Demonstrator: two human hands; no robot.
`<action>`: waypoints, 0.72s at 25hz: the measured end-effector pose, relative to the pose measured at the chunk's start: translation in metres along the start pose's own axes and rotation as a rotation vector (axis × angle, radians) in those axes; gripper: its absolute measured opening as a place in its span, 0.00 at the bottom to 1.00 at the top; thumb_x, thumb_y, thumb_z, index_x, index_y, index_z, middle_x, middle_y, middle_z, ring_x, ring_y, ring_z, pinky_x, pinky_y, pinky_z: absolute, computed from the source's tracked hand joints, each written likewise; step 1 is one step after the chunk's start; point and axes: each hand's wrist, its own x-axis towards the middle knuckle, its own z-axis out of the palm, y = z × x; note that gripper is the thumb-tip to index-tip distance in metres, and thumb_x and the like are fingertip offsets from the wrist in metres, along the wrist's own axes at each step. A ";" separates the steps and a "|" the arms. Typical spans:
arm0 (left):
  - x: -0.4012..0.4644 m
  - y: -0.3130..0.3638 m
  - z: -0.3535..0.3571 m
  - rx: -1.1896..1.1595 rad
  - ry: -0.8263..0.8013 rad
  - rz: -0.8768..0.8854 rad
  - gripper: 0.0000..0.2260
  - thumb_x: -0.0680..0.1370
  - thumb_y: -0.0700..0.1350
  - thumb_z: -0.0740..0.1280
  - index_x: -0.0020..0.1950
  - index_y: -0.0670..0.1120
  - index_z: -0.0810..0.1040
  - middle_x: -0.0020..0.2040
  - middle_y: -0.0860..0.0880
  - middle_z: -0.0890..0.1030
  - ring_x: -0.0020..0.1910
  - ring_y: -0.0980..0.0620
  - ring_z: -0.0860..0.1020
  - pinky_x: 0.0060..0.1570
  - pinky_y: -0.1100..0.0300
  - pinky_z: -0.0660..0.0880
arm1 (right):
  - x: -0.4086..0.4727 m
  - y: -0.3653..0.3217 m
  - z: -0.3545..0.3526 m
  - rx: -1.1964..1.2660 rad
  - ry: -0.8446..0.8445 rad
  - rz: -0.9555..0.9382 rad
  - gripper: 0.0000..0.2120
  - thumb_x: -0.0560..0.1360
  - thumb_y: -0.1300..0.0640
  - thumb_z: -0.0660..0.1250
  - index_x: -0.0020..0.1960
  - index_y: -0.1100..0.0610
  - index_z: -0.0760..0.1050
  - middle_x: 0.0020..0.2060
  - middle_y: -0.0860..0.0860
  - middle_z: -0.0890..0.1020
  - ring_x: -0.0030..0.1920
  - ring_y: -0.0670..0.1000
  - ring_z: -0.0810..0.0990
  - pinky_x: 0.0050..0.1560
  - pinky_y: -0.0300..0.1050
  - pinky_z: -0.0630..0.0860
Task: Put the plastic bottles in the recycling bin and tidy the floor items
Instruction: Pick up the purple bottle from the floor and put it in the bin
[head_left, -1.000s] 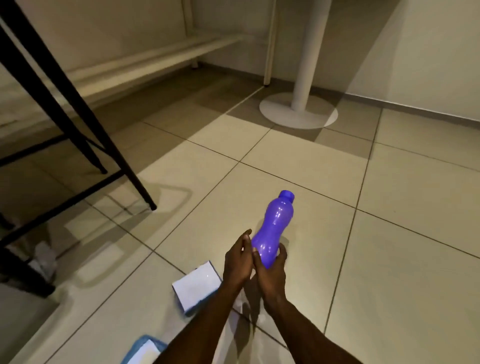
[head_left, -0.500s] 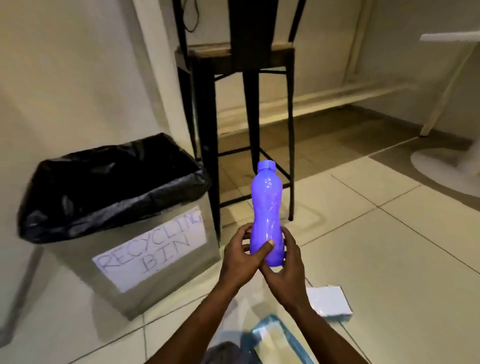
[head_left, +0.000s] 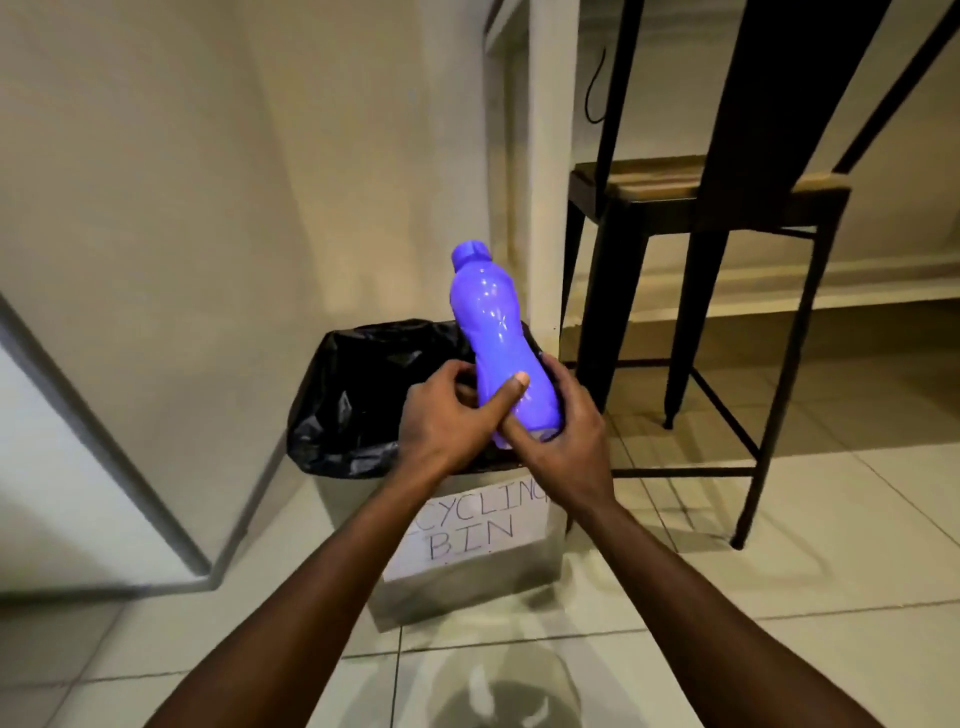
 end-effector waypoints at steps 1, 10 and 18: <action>0.015 -0.001 -0.001 0.094 -0.025 -0.060 0.30 0.64 0.76 0.66 0.44 0.50 0.82 0.33 0.54 0.84 0.34 0.58 0.82 0.35 0.59 0.79 | 0.016 0.003 0.000 -0.027 -0.037 0.026 0.38 0.67 0.40 0.78 0.73 0.50 0.72 0.63 0.47 0.81 0.60 0.46 0.81 0.59 0.46 0.81; 0.102 -0.075 0.038 0.076 -0.371 -0.418 0.29 0.76 0.67 0.62 0.43 0.42 0.86 0.40 0.44 0.87 0.44 0.47 0.84 0.55 0.51 0.79 | 0.103 0.052 0.051 -0.440 -0.314 0.172 0.33 0.69 0.32 0.73 0.66 0.51 0.78 0.50 0.48 0.83 0.50 0.50 0.82 0.44 0.40 0.82; 0.104 -0.122 0.041 0.007 -0.671 -0.526 0.29 0.81 0.64 0.56 0.73 0.45 0.73 0.75 0.43 0.70 0.73 0.45 0.68 0.61 0.58 0.63 | 0.099 0.075 0.088 -0.637 -0.643 0.139 0.22 0.80 0.38 0.63 0.65 0.51 0.81 0.54 0.53 0.86 0.53 0.54 0.83 0.52 0.52 0.82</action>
